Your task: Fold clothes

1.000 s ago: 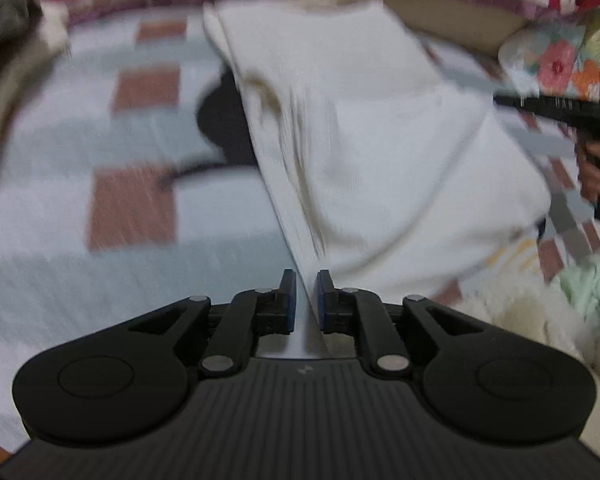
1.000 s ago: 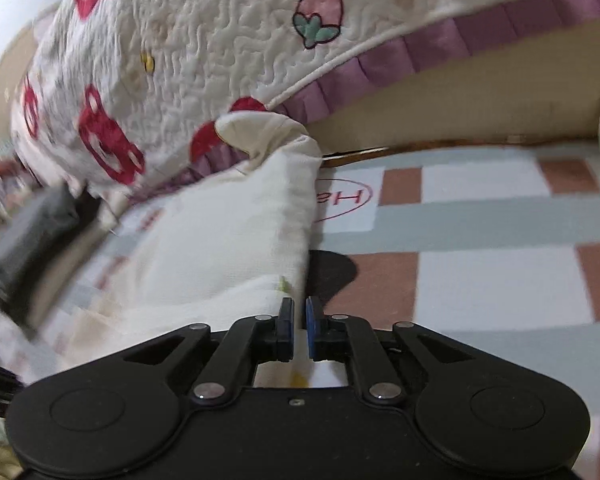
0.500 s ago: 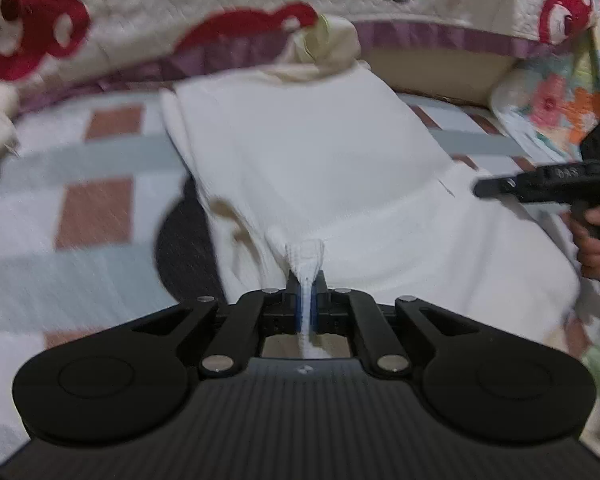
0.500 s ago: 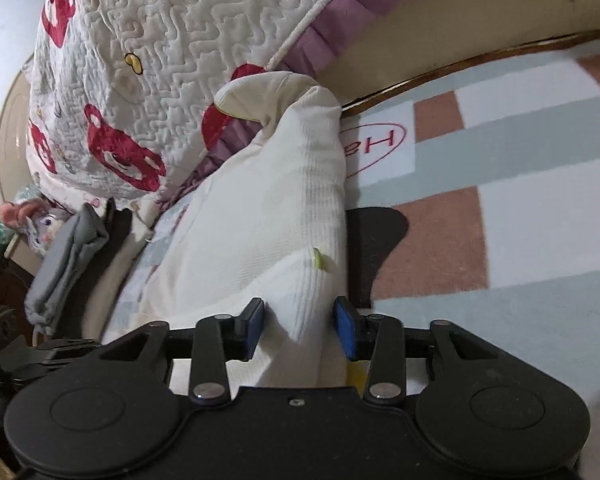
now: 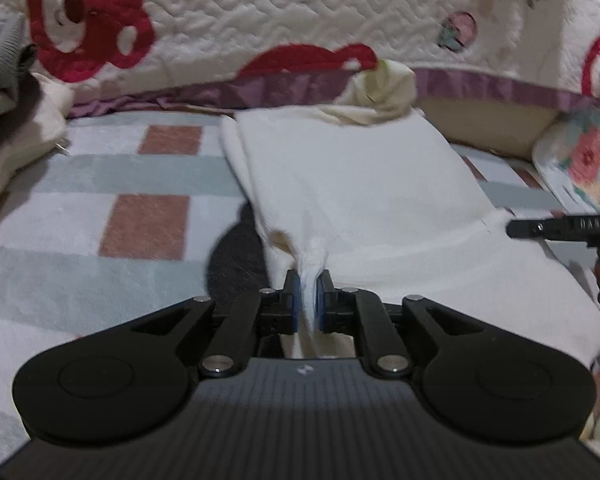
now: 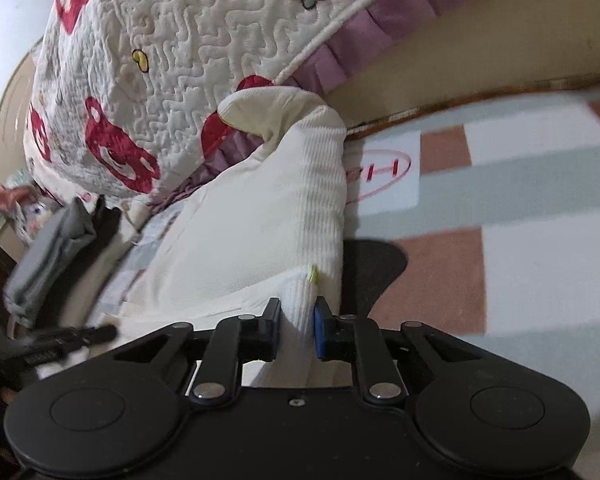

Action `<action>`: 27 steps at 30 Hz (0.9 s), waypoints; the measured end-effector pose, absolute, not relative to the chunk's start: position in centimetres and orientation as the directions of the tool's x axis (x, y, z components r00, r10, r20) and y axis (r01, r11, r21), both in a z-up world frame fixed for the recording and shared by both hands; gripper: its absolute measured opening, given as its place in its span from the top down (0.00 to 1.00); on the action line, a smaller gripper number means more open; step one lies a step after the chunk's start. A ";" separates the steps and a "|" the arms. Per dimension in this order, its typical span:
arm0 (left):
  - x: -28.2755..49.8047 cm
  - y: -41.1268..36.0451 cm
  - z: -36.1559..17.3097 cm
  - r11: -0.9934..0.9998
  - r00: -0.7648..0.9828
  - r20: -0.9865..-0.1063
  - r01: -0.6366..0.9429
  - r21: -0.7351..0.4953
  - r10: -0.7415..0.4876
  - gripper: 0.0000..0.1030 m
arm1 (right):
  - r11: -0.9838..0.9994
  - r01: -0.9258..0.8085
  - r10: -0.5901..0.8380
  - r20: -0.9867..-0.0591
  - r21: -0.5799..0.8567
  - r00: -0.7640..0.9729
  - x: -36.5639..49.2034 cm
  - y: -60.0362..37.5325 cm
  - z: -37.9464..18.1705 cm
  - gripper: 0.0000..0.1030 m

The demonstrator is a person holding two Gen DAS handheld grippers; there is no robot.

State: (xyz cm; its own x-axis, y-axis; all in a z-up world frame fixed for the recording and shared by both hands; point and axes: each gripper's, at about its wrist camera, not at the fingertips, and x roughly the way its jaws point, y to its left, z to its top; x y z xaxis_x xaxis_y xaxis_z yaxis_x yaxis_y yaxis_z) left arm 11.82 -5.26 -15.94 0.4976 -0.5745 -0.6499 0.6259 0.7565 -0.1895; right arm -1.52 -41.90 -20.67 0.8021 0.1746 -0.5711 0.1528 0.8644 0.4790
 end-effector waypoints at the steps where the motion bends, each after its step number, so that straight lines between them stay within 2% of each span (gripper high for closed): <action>1: 11.9 -5.1 -15.7 0.771 0.525 -0.640 0.613 -0.173 -0.561 0.90 | 0.884 0.160 0.143 -0.580 0.439 0.802 -1.4 -41.8 -20.4 0.79; 3: 11.7 -4.5 -14.6 0.806 0.600 -0.603 0.577 -0.128 -0.525 0.90 | 0.921 0.209 0.034 -0.602 0.328 0.798 -1.1 -41.2 -19.4 0.75; 6: 11.8 -3.3 -12.9 0.728 0.524 -0.549 0.636 -0.256 -0.651 0.90 | 0.951 0.199 -0.017 -0.602 0.236 0.798 -1.3 -40.4 -17.5 0.68; 8: 11.4 -4.3 -13.5 0.703 0.473 -0.586 0.665 -0.252 -0.658 0.86 | 0.968 0.164 -0.018 -0.597 0.191 0.802 -1.5 -39.7 -16.3 0.69; 13: 10.5 -6.8 -15.0 0.634 0.341 -0.672 0.732 -0.250 -0.657 0.82 | 0.991 -0.044 0.115 -0.627 0.128 0.770 -1.0 -36.0 -15.6 0.68; 15: 11.4 -7.2 -17.0 0.720 0.357 -0.762 0.665 -0.200 -0.541 0.82 | 0.989 -0.073 0.142 -0.665 0.130 0.733 -0.2 -35.1 -16.5 0.67; 17: 12.0 -6.4 -17.0 0.733 0.350 -0.747 0.628 -0.260 -0.565 0.82 | 0.988 -0.066 0.146 -0.699 0.141 0.700 0.5 -35.5 -17.3 0.69; 20: 13.1 -6.3 -15.8 0.737 0.347 -0.752 0.623 -0.263 -0.561 0.82 | 0.984 -0.045 0.158 -0.730 0.172 0.665 1.3 -36.4 -17.8 0.70; 21: 13.5 -6.4 -15.1 0.739 0.365 -0.743 0.624 -0.252 -0.561 0.80 | 0.983 -0.038 0.162 -0.740 0.182 0.652 1.5 -36.8 -18.0 0.70; 24: 15.0 -7.4 -13.1 0.737 0.423 -0.699 0.638 -0.223 -0.577 0.58 | 0.981 -0.032 0.167 -0.742 0.193 0.649 2.0 -37.3 -16.7 0.66; 25: 15.6 -8.0 -12.4 0.731 0.439 -0.678 0.647 -0.216 -0.589 0.55 | 0.975 -0.037 0.188 -0.732 0.218 0.655 2.1 -37.5 -16.1 0.65; 27: 16.2 -11.3 -11.7 0.712 0.437 -0.661 0.668 -0.216 -0.610 0.55 | 0.966 -0.049 0.228 -0.740 0.255 0.633 2.7 -37.2 -15.9 0.56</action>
